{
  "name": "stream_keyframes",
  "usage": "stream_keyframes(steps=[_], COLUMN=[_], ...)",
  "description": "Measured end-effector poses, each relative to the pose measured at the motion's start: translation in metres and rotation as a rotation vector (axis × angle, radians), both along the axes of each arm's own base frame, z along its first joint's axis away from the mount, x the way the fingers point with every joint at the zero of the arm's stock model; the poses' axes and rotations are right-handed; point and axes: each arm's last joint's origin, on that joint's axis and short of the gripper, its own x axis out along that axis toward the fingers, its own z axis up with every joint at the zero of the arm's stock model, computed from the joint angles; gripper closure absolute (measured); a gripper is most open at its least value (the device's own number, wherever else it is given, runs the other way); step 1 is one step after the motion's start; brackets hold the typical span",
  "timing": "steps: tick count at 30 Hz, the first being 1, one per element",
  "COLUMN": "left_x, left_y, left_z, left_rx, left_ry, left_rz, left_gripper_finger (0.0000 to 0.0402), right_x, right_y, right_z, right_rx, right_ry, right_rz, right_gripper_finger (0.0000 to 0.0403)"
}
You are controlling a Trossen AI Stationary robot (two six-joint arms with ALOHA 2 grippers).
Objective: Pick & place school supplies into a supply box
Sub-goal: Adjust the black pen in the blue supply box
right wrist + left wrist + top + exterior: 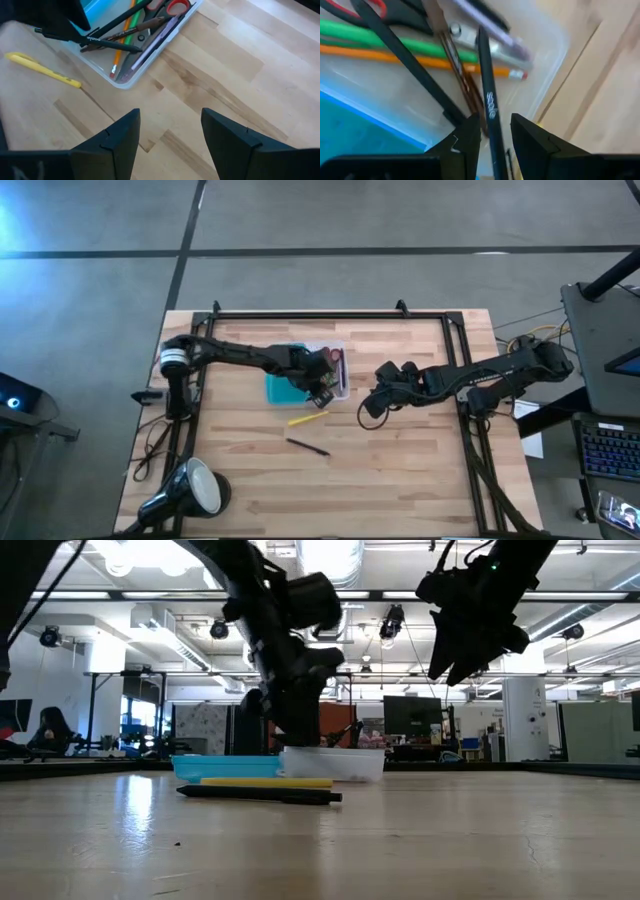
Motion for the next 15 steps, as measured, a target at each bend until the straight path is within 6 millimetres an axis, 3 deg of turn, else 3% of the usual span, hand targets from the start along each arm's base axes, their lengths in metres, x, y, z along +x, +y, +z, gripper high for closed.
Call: stream_keyframes(steps=[9, 15], left_x=[0.033, 0.045], left_y=[0.006, 0.008], left_z=[-0.007, -0.002], left_rx=[0.028, 0.034], left_ry=[0.153, 0.151], left_rz=[-0.118, -0.131], left_gripper_finger=[0.0314, 0.0380], right_x=[0.000, -0.001], right_y=[0.000, 0.000], right_z=[0.000, -0.002], right_rx=[-0.002, -0.005], right_ry=[0.004, 0.012], right_rz=[-0.001, -0.002], right_gripper_finger=[0.0199, 0.0199])
